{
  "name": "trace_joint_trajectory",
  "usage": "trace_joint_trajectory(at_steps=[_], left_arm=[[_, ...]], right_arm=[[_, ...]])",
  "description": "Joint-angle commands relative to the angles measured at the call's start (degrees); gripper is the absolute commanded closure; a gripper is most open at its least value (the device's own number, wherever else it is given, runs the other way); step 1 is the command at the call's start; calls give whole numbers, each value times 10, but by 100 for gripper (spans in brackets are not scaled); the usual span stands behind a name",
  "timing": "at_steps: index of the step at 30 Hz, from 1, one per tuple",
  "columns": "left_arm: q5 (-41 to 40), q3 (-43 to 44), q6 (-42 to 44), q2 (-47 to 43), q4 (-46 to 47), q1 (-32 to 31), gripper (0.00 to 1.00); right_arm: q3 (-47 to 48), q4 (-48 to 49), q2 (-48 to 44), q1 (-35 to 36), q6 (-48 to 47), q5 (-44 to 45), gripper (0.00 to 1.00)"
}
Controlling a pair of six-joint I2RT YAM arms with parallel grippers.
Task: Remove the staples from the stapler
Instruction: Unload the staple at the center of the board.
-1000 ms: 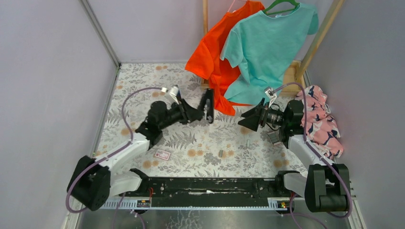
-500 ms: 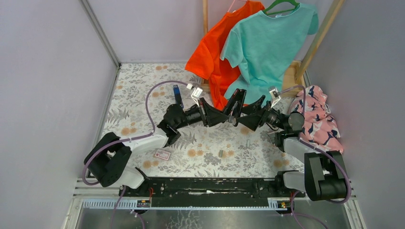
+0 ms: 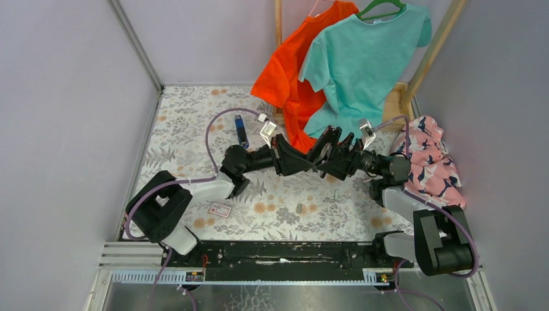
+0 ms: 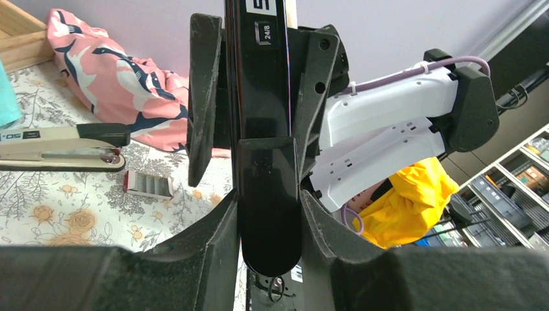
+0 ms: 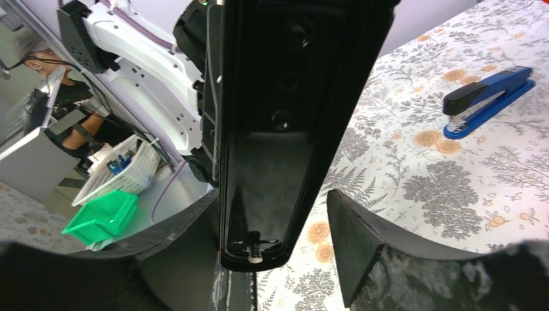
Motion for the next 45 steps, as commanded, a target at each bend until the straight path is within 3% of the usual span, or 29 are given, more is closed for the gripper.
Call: trace_joint_trajectory(at_steps=[1, 4, 7, 9, 11, 12, 13, 16, 19, 29, 32, 35, 37, 45], left_arm=[[35, 27, -7, 7, 128, -5, 100], [46, 24, 57, -1, 85, -4, 100], [48, 17, 208, -34, -48, -1, 100], [53, -5, 302, -58, -94, 8, 100], [68, -40, 388, -84, -107, 20, 100], [74, -56, 422, -96, -112, 26, 100], [80, -71, 460, -106, -120, 31, 100], [85, -109, 567, -125, -158, 36, 100], [76, -131, 642, -124, -199, 43, 100], [47, -110, 744, -77, -312, 52, 100], [47, -101, 750, -71, -326, 51, 100], [52, -99, 690, -66, -281, 51, 100], [57, -98, 595, -65, -229, 49, 100], [16, -144, 308, -63, 85, 12, 100]], right_arm=[[33, 71, 0, 5, 21, -26, 45], [48, 26, -3, 4, -20, -53, 73], [67, -168, -33, -3, -163, -108, 93], [96, -465, -78, -16, -386, -115, 97], [185, -929, -111, -21, -867, -43, 99], [228, -1062, -98, -20, -997, -17, 100], [247, -1116, -88, -22, -1041, 11, 100], [262, -1176, -77, -23, -1124, 62, 100], [268, -1182, -84, -22, -1147, 126, 100], [267, -1196, -81, -21, -1176, 201, 100], [271, -1206, -78, -21, -1171, 183, 100], [275, -1212, -77, -21, -1155, 141, 100], [278, -1214, -74, -21, -1135, 100, 100], [298, -1186, -64, -22, -986, -68, 98]])
